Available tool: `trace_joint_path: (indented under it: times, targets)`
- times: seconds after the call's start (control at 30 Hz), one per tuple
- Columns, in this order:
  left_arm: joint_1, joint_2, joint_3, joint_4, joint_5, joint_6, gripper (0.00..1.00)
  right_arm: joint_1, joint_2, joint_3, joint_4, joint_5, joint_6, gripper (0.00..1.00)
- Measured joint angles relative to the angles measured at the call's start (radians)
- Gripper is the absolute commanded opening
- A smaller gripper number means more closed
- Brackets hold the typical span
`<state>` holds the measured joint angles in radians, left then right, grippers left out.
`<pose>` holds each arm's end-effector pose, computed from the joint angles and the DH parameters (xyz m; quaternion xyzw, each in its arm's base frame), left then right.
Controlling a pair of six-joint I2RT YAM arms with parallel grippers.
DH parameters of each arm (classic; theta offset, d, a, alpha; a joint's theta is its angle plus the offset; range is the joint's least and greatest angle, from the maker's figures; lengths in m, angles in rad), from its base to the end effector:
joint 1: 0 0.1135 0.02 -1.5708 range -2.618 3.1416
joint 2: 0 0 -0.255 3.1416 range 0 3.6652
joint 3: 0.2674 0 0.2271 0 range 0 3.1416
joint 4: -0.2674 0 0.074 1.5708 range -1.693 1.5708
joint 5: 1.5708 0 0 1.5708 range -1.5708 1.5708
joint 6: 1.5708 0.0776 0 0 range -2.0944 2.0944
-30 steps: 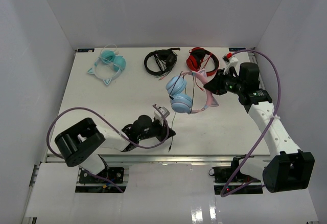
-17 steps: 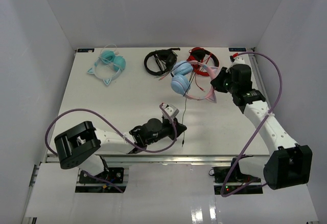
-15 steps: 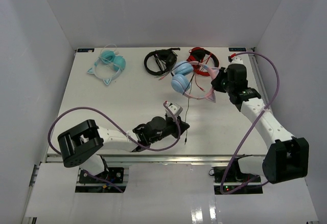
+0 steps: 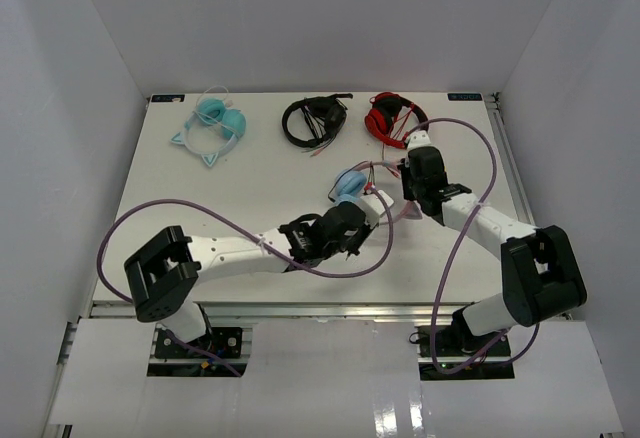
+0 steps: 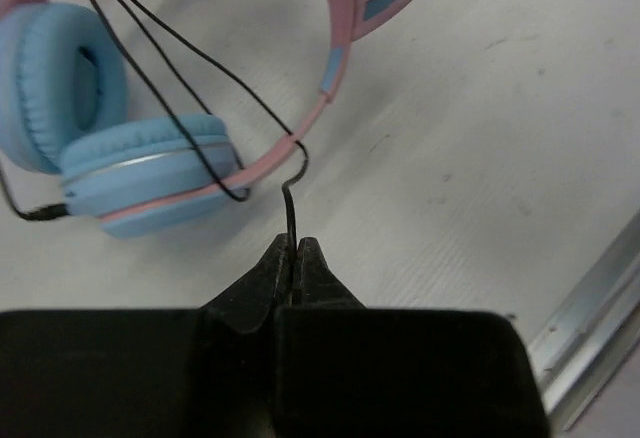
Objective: Wrap the headphones
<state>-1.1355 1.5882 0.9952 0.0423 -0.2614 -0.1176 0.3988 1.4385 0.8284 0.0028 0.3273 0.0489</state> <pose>0.1727 -0.3239 0.2179 0.3661 0.7866 -0.1917 0.4588 0.3058 0.1018 0.2058 -0.0778 0.8741 -0.0393 0.4778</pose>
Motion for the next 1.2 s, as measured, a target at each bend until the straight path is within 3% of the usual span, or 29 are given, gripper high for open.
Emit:
trace_joint_path:
  times: [0.2,0.5,0.77,0.97,1.1,1.2]
  targets:
    - [0.008,0.060,0.101,-0.143,-0.110,0.268,0.13,0.009,0.057,0.003,-0.018,-0.143,-0.095,0.08]
    - [0.005,0.218,0.198,-0.157,-0.179,0.654,0.23,0.011,0.090,0.019,-0.083,-0.344,-0.133,0.08]
    - [-0.031,0.234,0.154,-0.048,-0.268,0.913,0.43,0.012,0.134,0.027,-0.127,-0.470,-0.135,0.08]
    - [-0.038,0.238,0.089,0.020,-0.274,0.960,0.59,0.012,0.138,0.027,-0.136,-0.508,-0.136,0.08]
    - [-0.038,0.238,0.086,0.034,-0.278,0.935,0.87,0.011,0.141,0.027,-0.137,-0.523,-0.138,0.08]
    - [-0.037,0.235,0.108,0.033,-0.283,0.902,0.97,0.009,0.141,0.027,-0.148,-0.536,-0.144,0.14]
